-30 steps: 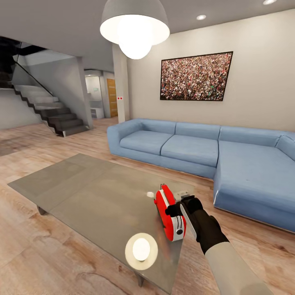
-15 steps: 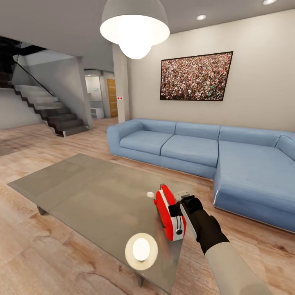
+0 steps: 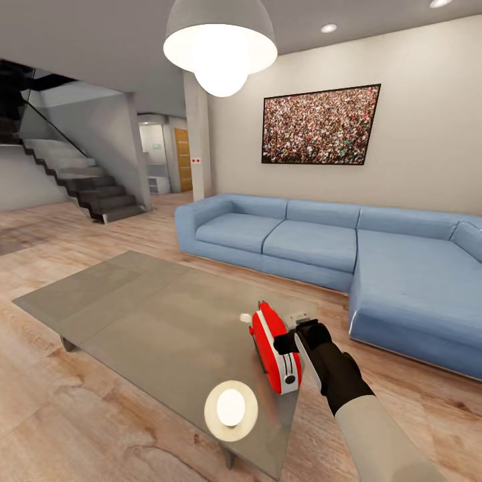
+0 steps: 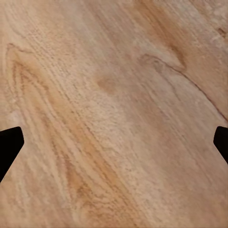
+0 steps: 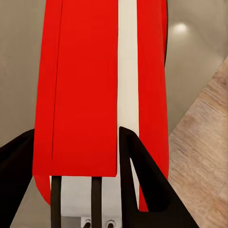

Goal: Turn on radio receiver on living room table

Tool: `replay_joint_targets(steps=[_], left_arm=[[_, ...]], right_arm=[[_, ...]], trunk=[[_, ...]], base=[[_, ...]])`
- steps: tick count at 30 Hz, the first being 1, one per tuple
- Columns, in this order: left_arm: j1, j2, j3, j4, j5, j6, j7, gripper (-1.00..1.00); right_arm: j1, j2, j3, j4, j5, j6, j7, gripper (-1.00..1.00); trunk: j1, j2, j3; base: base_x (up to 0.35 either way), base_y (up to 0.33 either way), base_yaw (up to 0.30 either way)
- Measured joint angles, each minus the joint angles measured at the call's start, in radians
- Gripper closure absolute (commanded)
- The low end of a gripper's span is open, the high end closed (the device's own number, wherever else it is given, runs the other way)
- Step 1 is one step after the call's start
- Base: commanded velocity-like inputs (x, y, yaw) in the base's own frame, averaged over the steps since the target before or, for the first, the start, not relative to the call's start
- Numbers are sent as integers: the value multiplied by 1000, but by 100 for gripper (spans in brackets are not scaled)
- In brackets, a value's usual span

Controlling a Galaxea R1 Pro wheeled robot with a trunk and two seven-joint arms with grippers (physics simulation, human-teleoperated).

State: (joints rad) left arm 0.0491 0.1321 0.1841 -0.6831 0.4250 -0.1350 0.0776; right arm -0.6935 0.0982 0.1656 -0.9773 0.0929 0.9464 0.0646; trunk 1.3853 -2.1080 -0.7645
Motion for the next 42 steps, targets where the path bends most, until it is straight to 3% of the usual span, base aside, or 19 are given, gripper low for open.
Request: replay_joint_targets(steps=[12,15,23,30,42], left_arm=[[0,3,0,3,-2,0,2,-100],[0,3,0,4,-2,0,2,-100],[0,3,0,3,-2,0,4,-100],[0,1,2,5,-72,-1,4,-100],[0,3,7,5,-80,-5,6,-100]], right_arm=[[0,0,0,0,10,0,11,100],[0,0,0,0,-13,0,12,100],[0,0,5,0,3,0,9,100],[0,0,8,0,5,-7,3,100],[0,0,6,0,6,-15,3,100]], trunk=[[0,0,0],[-11,21,9],[-42,77,34],[-69,126,56],[-115,210,94]], base=[[0,0,0],[0,0,0],[0,0,0],[0,0,0],[0,0,0]])
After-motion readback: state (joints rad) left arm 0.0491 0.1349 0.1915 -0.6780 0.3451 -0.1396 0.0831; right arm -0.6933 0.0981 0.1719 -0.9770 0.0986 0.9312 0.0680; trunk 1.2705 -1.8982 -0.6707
